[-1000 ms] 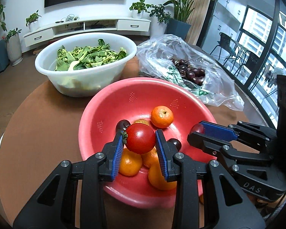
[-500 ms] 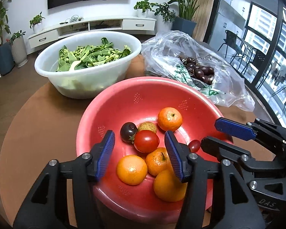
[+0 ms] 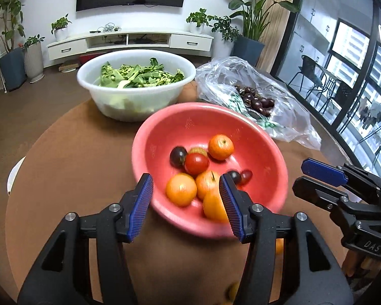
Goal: Organize fruits
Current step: 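Move both open tools back toward the remaining grape and russet fruits, then grasp the red grape with the right tool while the left grasps a russet fruit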
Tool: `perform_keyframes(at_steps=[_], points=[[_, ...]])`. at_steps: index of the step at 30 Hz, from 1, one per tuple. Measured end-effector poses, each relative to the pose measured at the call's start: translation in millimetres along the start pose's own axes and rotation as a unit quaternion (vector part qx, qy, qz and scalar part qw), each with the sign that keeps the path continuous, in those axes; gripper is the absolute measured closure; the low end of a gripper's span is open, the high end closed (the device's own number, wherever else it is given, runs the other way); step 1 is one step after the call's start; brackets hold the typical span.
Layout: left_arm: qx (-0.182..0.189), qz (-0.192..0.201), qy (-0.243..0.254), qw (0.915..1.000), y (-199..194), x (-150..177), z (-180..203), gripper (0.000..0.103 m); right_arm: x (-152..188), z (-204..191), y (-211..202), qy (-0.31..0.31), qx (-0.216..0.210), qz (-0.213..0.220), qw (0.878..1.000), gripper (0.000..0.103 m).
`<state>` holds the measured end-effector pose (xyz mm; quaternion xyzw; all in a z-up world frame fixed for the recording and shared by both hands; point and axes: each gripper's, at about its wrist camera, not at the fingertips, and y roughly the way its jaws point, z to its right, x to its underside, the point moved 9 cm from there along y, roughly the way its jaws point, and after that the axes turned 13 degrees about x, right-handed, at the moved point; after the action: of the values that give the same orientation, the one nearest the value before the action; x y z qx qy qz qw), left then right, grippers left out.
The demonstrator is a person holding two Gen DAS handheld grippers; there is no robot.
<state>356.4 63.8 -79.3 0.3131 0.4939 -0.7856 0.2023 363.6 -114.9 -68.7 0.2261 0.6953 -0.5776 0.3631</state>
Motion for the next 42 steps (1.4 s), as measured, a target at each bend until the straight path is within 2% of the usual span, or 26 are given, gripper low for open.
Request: perform_keyframes(at_steps=[5, 10, 18, 25, 36, 42], points=[[-0.002, 0.003, 0.002, 1.0000, -28, 31, 10, 0.051, 29, -12, -27, -0.011, -0.013, 0.000, 1.000, 0.058], [-0.005, 0.000, 0.000, 1.0000, -51, 65, 16, 0.051, 74, -34, -47, -0.044, -0.031, -0.022, 0.998, 0.059], [-0.001, -0.007, -0.011, 0.9999, -73, 108, 26, 0.051, 125, -57, -56, -0.075, -0.047, -0.057, 0.994, 0.059], [-0.002, -0.009, -0.014, 0.9999, -85, 128, 30, 0.051, 143, -65, -50, -0.090, -0.056, -0.078, 0.991, 0.061], [0.002, -0.019, -0.008, 0.9998, -82, 136, 35, 0.051, 156, -76, -42, -0.121, -0.048, -0.086, 0.988, 0.065], [0.007, -0.032, 0.005, 0.9995, -76, 139, 42, 0.051, 154, -73, -39, -0.125, -0.035, -0.086, 0.988, 0.076]])
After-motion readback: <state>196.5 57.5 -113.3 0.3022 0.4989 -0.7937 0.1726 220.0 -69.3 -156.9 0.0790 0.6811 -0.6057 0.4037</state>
